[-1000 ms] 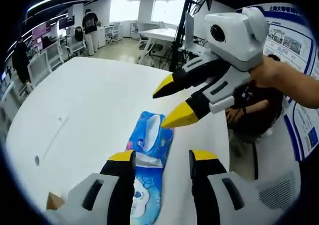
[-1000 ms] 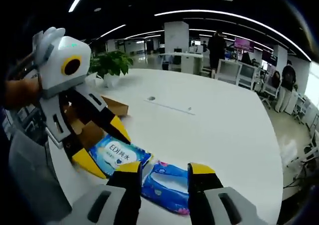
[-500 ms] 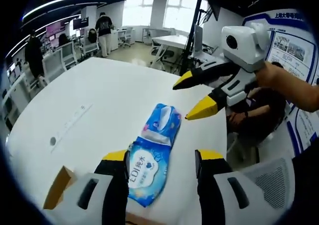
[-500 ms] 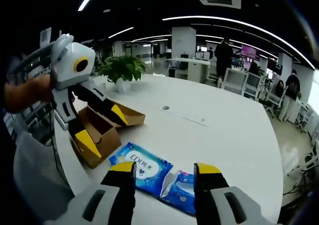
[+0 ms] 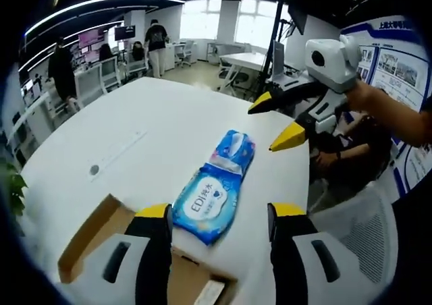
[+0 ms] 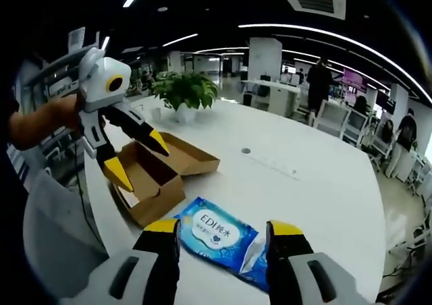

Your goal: Operate the shoe box by opening the lid, removing the specified soft item, and placing it in the target area until the item is outside and the box remains undamaged.

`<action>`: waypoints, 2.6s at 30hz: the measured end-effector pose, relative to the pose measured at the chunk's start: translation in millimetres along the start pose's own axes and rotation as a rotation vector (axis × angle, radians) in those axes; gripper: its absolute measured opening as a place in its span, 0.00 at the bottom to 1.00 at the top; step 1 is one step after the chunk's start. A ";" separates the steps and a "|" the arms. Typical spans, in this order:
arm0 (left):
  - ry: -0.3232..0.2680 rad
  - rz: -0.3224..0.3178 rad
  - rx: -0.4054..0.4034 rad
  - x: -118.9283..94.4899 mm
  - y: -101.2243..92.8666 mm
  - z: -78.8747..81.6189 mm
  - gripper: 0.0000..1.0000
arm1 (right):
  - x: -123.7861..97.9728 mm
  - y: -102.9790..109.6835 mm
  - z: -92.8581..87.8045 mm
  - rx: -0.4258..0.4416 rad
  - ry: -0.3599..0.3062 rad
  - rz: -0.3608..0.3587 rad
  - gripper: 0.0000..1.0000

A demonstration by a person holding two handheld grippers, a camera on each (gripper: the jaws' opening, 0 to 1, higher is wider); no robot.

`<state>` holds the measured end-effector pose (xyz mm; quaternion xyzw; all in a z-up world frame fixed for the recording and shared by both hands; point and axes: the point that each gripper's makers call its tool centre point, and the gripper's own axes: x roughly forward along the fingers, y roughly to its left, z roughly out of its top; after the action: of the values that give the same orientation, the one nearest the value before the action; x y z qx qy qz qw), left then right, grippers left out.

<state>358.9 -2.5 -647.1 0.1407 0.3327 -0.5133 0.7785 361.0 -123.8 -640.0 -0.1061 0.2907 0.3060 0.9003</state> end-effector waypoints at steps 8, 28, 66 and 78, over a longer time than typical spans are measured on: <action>-0.006 0.060 -0.038 -29.1 16.6 -26.7 0.57 | 9.2 22.6 11.0 -0.040 0.005 0.055 0.51; 0.020 0.222 -0.135 -98.8 56.1 -97.2 0.56 | 39.5 87.6 34.1 -0.250 0.031 0.278 0.56; 0.000 0.481 -0.483 -182.3 103.7 -237.1 0.49 | 115.0 159.5 1.3 -0.487 0.180 0.514 0.53; 0.010 0.518 -0.588 -179.6 111.3 -273.1 0.38 | 143.1 176.0 -8.1 -0.556 0.242 0.553 0.49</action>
<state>311.1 325.6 -743.5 -0.0065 0.4228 -0.1818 0.8878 341.5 82.2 -733.1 -0.2986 0.3185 0.5887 0.6803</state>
